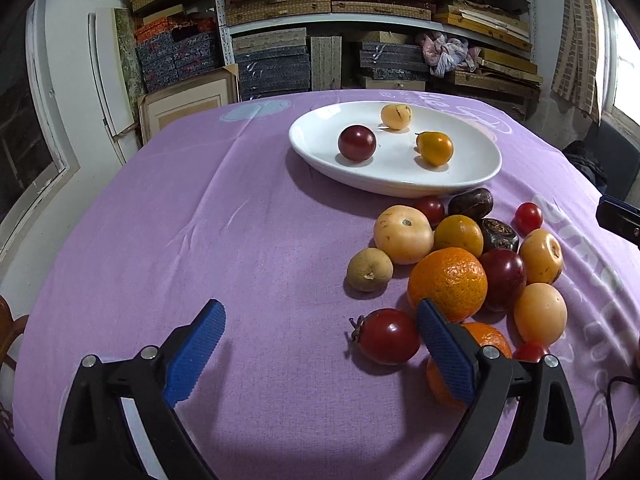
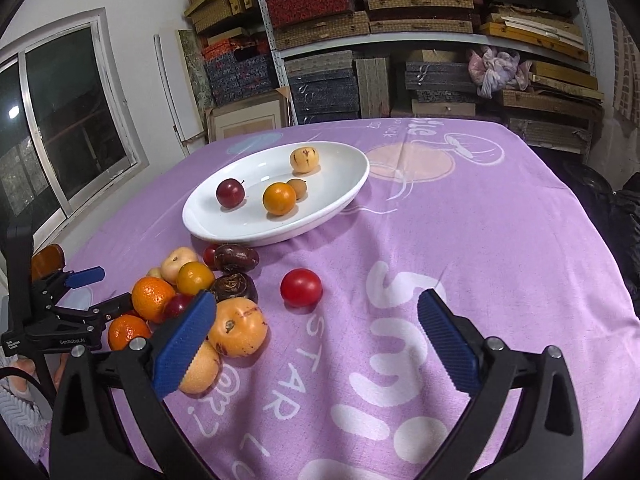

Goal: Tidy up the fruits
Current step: 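Withdraw both open tools from the plate, then move the left tool to the red tomato and close around it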

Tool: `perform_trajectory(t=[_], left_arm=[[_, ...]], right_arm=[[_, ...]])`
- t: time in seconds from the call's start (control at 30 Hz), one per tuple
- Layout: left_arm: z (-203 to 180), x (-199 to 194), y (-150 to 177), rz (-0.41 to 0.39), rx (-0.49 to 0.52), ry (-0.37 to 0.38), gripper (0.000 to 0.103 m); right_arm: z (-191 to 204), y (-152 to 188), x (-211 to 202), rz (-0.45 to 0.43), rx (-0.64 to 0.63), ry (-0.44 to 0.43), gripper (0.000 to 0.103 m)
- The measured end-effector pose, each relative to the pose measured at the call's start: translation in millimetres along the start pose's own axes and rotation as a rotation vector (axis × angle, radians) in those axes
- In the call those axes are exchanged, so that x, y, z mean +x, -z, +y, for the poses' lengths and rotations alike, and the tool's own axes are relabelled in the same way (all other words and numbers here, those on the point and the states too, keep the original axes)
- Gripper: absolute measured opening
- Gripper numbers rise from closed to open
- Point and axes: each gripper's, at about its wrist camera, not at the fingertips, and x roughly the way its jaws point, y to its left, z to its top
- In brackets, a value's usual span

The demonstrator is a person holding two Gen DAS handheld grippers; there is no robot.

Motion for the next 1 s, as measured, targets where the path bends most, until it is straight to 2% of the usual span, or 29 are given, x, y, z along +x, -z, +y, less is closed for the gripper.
perform_trajectory(t=[0.17, 0.47, 0.53, 0.6, 0.67, 0.77, 1.0], left_arm=[[12.0, 2.7, 3.8, 0.031, -0.037, 0.075, 0.100], [14.8, 2.2, 5.7, 0.040, -0.052, 0.154, 0.100], [13.6, 2.0, 5.4, 0.042, -0.048, 0.143, 0.100], [16.3, 4.8, 4.6, 0.055, -0.027, 0.064, 0.100], [19.8, 12.4, 5.8, 0.100, 0.004, -0.025, 0.100], [33.0, 10.3, 5.9, 0.092, -0.052, -0.014, 0.100], [28.7, 6.9, 4.7, 0.077, -0.020, 0.011, 0.100]], right_arm=[[-1.7, -2.5, 3.6, 0.020, 0.004, 0.002, 0.099], [-4.3, -3.2, 4.9, 0.027, 0.017, 0.006, 0.099], [-4.8, -3.4, 5.7, 0.032, 0.021, 0.007, 0.099], [-6.0, -3.3, 6.2, 0.033, 0.024, 0.009, 0.099], [-8.4, -3.6, 6.9, 0.035, 0.031, 0.011, 0.099], [-10.9, -3.8, 7.2, 0.035, 0.045, 0.007, 0.099], [-11.2, -3.0, 6.3, 0.035, 0.039, 0.003, 0.099]])
